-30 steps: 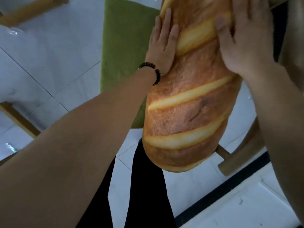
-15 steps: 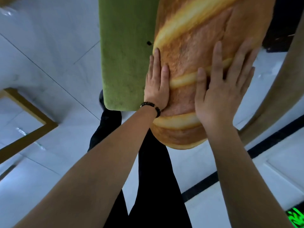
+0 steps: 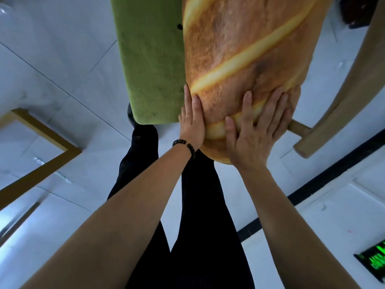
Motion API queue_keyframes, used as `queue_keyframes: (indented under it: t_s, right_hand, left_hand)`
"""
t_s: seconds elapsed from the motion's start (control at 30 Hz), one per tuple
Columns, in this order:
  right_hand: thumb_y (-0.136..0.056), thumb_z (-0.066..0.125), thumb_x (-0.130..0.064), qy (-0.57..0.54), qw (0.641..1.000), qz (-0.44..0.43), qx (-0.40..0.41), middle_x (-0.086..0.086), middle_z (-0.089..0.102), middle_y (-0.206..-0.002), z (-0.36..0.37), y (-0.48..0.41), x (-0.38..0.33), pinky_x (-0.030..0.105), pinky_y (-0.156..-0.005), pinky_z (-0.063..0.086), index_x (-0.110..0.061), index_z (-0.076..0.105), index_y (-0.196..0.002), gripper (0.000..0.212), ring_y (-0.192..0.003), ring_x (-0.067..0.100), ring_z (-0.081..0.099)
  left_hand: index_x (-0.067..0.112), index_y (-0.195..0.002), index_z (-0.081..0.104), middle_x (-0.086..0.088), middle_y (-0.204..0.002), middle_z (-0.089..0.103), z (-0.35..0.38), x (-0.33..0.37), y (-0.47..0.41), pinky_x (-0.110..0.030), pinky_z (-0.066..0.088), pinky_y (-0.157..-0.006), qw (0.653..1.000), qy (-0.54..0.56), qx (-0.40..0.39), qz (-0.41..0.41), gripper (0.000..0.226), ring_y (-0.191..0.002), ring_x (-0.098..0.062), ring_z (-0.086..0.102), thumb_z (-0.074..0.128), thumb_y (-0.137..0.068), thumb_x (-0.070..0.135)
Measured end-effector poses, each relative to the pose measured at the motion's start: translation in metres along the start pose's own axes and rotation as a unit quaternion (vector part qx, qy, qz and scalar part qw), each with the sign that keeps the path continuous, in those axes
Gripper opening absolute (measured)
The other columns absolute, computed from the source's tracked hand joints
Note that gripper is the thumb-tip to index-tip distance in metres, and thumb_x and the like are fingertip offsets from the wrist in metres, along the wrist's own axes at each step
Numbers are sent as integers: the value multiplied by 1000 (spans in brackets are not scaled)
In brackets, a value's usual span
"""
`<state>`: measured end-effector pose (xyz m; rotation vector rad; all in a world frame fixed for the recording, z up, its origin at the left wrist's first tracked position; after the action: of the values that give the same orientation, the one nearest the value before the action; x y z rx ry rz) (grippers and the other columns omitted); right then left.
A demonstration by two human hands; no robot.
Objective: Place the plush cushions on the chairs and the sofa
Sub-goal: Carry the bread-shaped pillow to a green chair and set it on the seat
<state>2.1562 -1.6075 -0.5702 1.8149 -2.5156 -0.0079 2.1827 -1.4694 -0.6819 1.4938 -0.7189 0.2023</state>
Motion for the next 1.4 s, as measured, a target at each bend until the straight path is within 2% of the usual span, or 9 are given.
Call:
queue_keyframes:
  t_s: [0.13,0.23,0.33,0.4,0.53,0.77,0.97,1.2,1.4]
  right_hand:
    - [-101,52,-50,-21,999,-1,-27,31,31,-157,-4,-3,3,58,-123,16,-20,45,-152,60,-148,47,27]
    - [-102,47,-50,-54,992,3,-112,28,19,-164,-17,-5,-4,59,-123,11,-22,35,-157,63,-153,44,17]
    - [-98,39,-52,-141,954,22,-265,23,4,-168,-38,-9,-10,63,-122,10,-21,25,-160,71,-155,42,4]
    - [-103,36,-51,-237,910,76,-332,14,4,-170,-78,-15,-13,56,-124,13,-22,25,-160,65,-157,33,2]
    - [-105,34,-54,-351,884,135,-277,2,21,-168,-186,-30,-22,44,-125,19,-28,33,-157,58,-155,21,19]
    - [-92,34,-65,-502,850,68,-142,-2,37,-161,-340,-28,-37,33,-116,27,-33,35,-154,70,-147,19,36]
    - [-83,39,-84,-548,811,-75,-190,-10,40,-158,-382,-11,-37,48,-118,37,-65,30,-142,62,-144,14,41]
    - [-93,55,-50,-566,729,-216,-318,-13,40,-156,-382,56,-88,38,-119,35,-38,40,-151,61,-143,3,39]
    - [-90,60,-42,-479,670,-363,-437,-11,44,-153,-388,188,-171,25,-106,35,-32,36,-153,67,-139,5,44]
  left_hand:
    - [42,-159,6,7,-167,20,-11,5,10,-42,18,-125,999,-9,-29,-17,59,-152,-20,23,18,-104,59]
    - [30,-157,31,0,-158,41,-32,30,43,-40,31,-119,996,-55,-54,-39,61,-144,-25,40,26,-103,60]
    - [26,-147,47,6,-142,52,-64,74,98,-27,31,-108,990,-119,-71,-18,57,-128,-14,47,29,-104,58]
    - [25,-150,44,6,-144,50,-94,105,138,-21,26,-106,985,-157,-67,20,59,-135,-12,43,34,-102,58]
    - [22,-154,39,-1,-152,47,-169,177,210,-21,26,-107,974,-191,13,118,52,-141,-17,43,42,-105,42]
    - [25,-147,47,8,-143,54,-276,227,370,-29,35,-111,940,-31,255,223,46,-128,-9,50,50,-103,38]
    - [23,-147,48,8,-143,54,-262,164,481,-23,37,-102,879,130,371,269,51,-132,-9,51,60,-98,27]
    - [22,-143,49,3,-140,56,-205,20,579,-26,42,-98,807,259,493,194,49,-132,-17,52,61,-96,18]
    - [23,-146,47,3,-140,57,-161,-118,720,-43,44,-110,684,347,628,128,66,-127,-17,57,61,-83,35]
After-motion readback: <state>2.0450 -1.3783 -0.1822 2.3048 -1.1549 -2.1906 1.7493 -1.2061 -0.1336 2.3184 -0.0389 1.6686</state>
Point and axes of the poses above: each hand's wrist, its own y-axis away from the middle knuckle, its own z-axis out of the palm, x = y × z, the point moved 9 cm from there along -y, towards the middle knuckle
